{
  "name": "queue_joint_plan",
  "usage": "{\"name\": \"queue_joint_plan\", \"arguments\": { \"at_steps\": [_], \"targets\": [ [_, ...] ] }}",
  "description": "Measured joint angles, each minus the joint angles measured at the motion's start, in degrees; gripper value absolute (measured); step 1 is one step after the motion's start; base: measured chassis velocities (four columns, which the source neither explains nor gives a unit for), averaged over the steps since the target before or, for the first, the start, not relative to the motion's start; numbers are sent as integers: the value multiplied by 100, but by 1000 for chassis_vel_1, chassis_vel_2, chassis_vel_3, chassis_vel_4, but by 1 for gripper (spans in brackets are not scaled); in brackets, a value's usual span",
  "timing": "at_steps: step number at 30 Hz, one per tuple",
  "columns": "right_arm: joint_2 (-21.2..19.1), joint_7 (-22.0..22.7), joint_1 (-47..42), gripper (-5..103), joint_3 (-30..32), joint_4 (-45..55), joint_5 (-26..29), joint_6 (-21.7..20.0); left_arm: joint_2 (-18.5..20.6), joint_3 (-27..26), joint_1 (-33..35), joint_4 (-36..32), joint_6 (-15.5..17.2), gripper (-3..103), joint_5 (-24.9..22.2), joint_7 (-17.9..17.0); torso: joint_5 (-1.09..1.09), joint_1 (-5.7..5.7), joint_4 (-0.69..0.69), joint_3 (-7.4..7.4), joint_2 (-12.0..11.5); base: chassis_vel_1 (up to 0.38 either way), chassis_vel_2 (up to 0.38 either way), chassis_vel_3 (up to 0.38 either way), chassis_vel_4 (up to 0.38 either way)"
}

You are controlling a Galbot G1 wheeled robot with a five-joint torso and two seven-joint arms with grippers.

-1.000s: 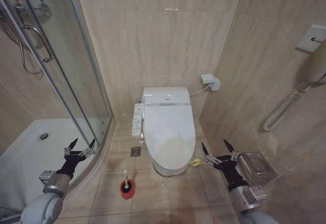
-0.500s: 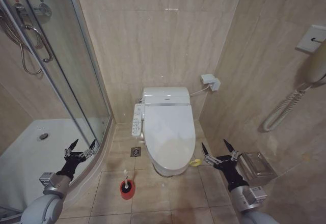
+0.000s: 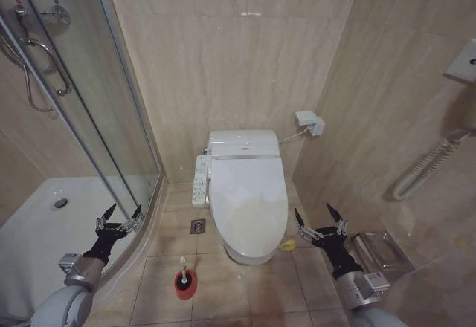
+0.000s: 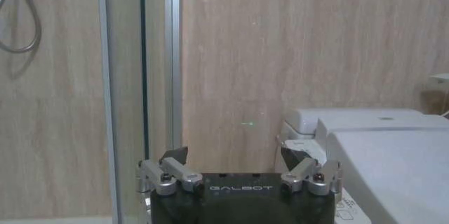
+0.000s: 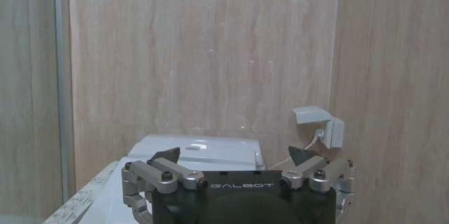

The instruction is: Open the toilet lid, clean the toilet bowl with a toilet brush, close the toilet lid, and flush.

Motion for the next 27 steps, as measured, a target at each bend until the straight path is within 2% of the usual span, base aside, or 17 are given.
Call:
{"name": "queue_joint_plan", "arguments": {
  "at_steps": [27],
  "targets": [
    [0,0,0,100,0,0,0,0,-37,103,-61,118,-58,90,8,31,1,-1,-1,0,0,-59,64,66,-64]
  ]
}}
